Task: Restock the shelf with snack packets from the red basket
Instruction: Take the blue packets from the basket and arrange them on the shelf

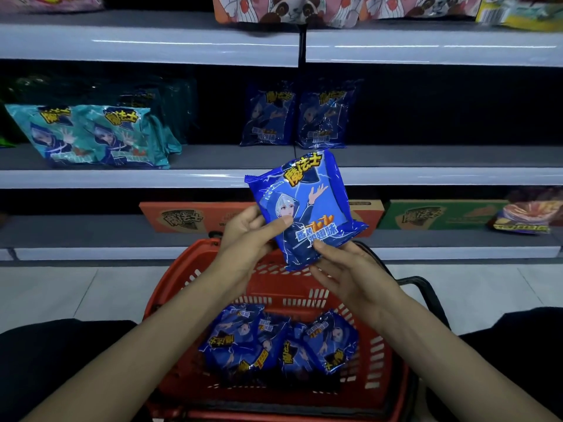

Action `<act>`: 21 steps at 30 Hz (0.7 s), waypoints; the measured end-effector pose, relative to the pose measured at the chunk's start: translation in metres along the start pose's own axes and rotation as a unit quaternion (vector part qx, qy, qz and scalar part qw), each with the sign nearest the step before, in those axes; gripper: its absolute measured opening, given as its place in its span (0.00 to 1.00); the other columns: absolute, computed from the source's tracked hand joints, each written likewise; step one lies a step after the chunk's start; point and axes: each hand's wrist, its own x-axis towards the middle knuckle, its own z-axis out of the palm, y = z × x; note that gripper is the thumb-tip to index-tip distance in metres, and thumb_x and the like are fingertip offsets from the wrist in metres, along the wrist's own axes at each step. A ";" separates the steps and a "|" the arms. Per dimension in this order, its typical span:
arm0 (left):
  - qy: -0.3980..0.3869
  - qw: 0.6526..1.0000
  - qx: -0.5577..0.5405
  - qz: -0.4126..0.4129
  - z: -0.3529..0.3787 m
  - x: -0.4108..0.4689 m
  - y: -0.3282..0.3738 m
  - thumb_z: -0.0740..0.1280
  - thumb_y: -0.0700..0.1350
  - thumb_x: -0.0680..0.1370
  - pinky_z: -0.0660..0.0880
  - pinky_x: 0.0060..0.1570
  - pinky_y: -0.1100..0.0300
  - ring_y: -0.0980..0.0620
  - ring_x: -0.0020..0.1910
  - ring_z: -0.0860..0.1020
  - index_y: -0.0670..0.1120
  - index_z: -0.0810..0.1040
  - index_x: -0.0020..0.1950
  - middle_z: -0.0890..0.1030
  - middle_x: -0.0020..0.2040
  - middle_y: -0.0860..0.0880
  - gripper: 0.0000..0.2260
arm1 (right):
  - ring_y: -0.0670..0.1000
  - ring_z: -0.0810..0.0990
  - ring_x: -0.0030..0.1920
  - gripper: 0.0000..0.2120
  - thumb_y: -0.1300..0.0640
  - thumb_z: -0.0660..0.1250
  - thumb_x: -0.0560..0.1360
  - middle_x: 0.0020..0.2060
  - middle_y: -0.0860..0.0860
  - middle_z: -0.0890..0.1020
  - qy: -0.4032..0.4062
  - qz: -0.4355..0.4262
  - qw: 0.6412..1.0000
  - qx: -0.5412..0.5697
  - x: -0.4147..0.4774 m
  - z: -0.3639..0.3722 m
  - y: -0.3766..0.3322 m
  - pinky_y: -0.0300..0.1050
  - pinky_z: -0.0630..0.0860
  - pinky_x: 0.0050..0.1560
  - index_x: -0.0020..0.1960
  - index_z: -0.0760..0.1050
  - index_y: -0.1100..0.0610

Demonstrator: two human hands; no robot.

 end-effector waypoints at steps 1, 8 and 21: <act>0.002 1.000 -0.002 0.001 -0.001 0.000 0.000 0.72 0.37 0.78 0.80 0.60 0.49 0.47 0.59 0.85 0.43 0.80 0.67 0.86 0.60 0.46 0.16 | 0.53 0.85 0.62 0.21 0.59 0.74 0.75 0.59 0.52 0.86 -0.003 -0.002 1.000 -0.008 -0.001 -0.001 0.000 0.52 0.76 0.68 0.68 0.78 0.56; 0.027 0.999 0.011 0.027 -0.008 0.003 0.009 0.72 0.36 0.78 0.80 0.61 0.48 0.46 0.58 0.86 0.43 0.81 0.65 0.87 0.58 0.46 0.15 | 0.50 0.85 0.61 0.29 0.51 0.78 0.68 0.58 0.51 0.87 0.020 -0.060 0.996 -0.065 -0.004 -0.011 -0.020 0.53 0.75 0.69 0.68 0.77 0.54; -0.002 0.999 0.034 0.037 -0.002 -0.003 0.009 0.75 0.41 0.75 0.82 0.59 0.50 0.47 0.55 0.87 0.45 0.85 0.60 0.88 0.55 0.46 0.14 | 0.62 0.87 0.54 0.16 0.58 0.75 0.75 0.55 0.60 0.87 0.029 -0.125 0.988 -0.081 0.002 -0.013 -0.032 0.60 0.83 0.55 0.62 0.82 0.58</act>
